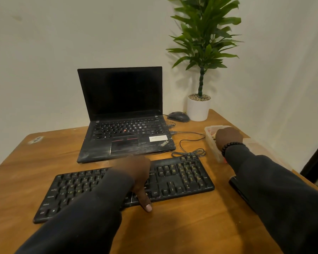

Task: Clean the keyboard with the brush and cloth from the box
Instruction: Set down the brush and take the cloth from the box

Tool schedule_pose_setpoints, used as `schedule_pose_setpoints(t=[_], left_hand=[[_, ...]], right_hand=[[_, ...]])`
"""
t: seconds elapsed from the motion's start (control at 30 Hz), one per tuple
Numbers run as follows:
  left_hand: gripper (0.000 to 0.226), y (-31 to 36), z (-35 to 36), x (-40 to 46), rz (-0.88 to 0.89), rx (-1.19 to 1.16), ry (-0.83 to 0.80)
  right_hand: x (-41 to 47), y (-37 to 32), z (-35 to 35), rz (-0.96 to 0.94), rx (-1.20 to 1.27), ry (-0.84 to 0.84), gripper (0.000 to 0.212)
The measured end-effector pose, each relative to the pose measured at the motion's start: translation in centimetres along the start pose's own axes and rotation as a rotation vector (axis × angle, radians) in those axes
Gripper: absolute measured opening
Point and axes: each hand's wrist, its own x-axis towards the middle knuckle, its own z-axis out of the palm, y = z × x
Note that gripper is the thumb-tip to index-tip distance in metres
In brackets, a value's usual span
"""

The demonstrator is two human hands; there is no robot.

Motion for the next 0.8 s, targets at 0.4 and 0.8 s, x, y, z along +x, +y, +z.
schedule_pose_setpoints(t=[0.4,0.8], left_hand=[[0.134,-0.1,0.1,-0.5,0.015,-0.023,0.009],[0.134,-0.3,0.2,-0.4,0.024,-0.017,0.015]], right_hand=[[0.3,-0.7,-0.2,0.003,0.092,-0.141,0.023],[-0.7,-1.4,-0.9,-0.039,0.101,-0.124,0.028]])
